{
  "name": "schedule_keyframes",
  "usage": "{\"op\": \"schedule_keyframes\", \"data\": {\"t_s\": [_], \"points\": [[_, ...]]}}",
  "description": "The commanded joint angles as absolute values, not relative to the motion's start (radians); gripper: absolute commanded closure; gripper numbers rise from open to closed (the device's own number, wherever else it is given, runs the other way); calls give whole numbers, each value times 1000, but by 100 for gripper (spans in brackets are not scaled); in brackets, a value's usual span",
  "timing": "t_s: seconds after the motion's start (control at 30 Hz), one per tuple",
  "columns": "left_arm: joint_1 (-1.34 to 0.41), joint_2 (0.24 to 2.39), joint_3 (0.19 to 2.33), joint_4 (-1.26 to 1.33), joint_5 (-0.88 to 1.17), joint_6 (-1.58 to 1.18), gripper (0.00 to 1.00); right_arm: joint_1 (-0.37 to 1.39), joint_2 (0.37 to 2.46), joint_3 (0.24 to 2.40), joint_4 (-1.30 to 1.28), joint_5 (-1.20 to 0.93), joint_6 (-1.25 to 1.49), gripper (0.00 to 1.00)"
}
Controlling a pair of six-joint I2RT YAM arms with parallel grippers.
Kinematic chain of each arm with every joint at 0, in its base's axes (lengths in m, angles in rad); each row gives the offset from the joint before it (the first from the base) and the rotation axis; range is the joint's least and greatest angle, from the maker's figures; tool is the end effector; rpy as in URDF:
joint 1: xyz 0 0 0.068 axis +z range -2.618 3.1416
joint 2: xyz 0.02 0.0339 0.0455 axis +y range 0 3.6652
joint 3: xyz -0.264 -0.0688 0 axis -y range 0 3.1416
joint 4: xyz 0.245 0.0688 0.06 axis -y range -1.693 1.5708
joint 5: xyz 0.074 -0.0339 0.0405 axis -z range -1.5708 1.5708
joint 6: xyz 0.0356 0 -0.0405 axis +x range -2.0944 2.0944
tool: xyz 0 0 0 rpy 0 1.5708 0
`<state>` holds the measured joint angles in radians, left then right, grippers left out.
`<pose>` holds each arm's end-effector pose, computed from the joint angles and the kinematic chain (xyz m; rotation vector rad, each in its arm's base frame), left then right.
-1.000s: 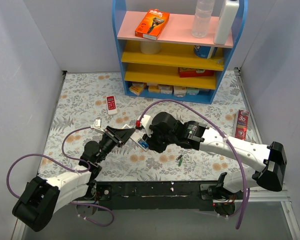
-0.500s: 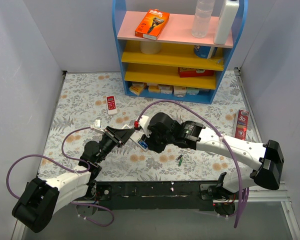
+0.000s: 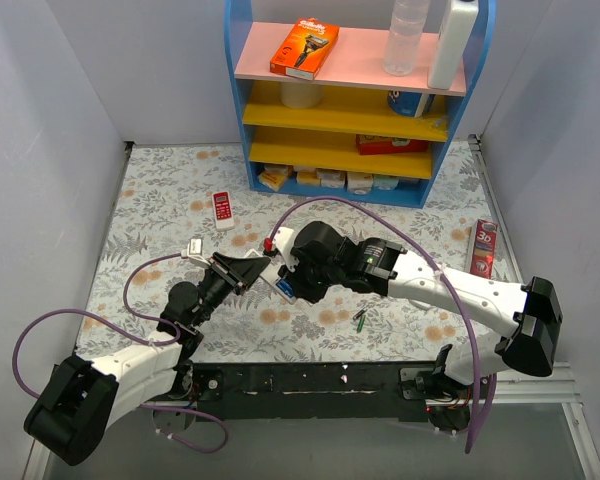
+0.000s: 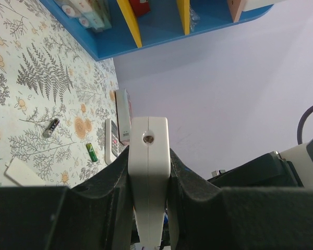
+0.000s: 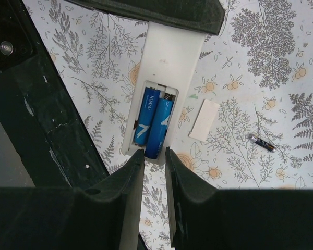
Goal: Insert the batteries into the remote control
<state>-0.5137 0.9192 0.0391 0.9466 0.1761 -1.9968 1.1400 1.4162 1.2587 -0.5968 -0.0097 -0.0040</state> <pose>0.1459 -0.0895 0.1800 -1.1724 1.5503 -2.0192 0.1294 0.2824 0.3201 -1.3022 2.0135 0.5678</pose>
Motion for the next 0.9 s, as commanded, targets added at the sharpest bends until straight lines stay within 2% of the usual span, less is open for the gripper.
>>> {"op": "schedule_keyframes", "data": {"t_s": [0.0,0.3,0.5,0.87], "points": [[-517,908,-137,979,196,-2352,100,1137,1425,1307,-598,-3,17,71],[-515,907,-138,969,202,-2341,100,1137,1384,1318,-630,-35,3,64],[-517,908,-135,962,216,-2338,100,1137,1325,1289,-664,-95,-142,59],[-517,922,-95,937,284,-2318,100,1138,1193,1172,-623,-291,-600,60]]}}
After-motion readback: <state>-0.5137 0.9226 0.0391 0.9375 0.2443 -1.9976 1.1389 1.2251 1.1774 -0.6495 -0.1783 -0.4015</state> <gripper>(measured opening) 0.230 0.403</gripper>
